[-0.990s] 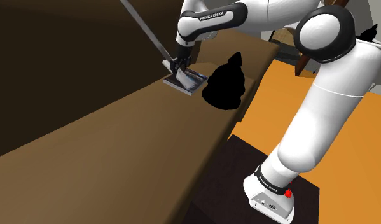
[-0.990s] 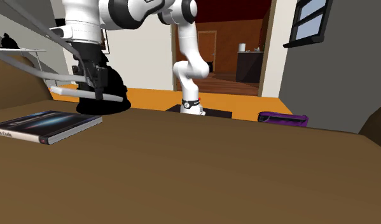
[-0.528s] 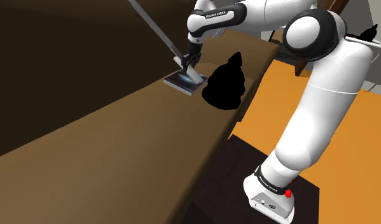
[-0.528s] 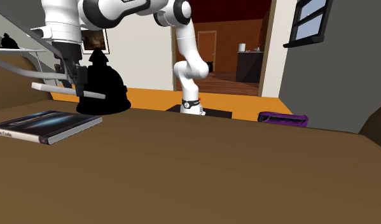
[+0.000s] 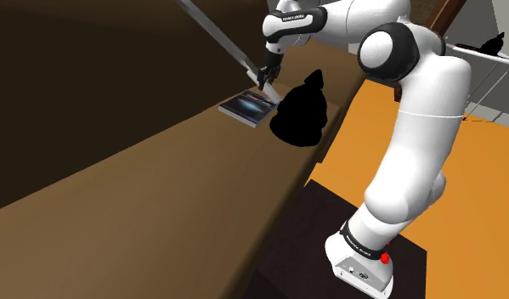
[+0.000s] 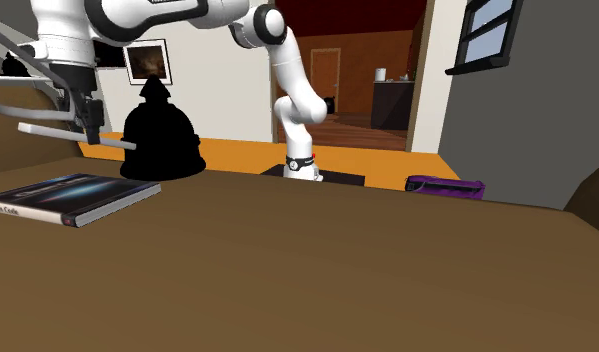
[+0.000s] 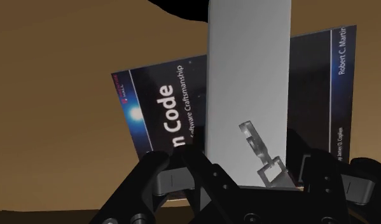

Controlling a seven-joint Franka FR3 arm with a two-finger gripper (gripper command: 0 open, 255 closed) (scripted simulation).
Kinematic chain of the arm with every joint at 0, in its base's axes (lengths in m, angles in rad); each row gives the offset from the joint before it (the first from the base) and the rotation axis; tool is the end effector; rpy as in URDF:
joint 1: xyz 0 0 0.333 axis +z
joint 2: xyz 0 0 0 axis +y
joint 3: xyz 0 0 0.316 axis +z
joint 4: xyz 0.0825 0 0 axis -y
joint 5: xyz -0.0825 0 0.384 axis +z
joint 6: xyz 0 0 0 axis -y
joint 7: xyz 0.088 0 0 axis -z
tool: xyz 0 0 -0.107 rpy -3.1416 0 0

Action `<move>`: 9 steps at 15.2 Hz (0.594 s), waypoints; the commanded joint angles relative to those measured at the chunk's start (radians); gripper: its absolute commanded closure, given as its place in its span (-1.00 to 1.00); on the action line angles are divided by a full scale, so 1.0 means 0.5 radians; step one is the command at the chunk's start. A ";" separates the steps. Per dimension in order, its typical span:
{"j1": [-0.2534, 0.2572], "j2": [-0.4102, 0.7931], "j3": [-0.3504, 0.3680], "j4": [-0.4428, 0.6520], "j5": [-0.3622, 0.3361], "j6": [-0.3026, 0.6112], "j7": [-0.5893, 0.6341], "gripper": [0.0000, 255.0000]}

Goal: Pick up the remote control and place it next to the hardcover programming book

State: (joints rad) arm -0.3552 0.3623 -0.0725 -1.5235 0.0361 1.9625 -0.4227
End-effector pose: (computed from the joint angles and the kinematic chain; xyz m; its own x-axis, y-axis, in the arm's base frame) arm 0.6184 -0.2723 0.4593 0.9972 -0.0109 0.0743 -0.0127 -0.9996 0.0239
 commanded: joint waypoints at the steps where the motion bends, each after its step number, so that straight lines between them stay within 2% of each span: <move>1: -0.059 0.064 -0.021 0.086 0.019 -0.022 -0.084 1.00; 5: -0.180 0.263 -0.051 0.399 0.060 -0.140 -0.230 1.00; 9: -0.312 0.525 -0.069 0.827 0.100 -0.310 -0.359 1.00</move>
State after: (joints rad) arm -0.4989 0.6043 -0.1054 -1.1473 0.0826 1.8235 -0.5894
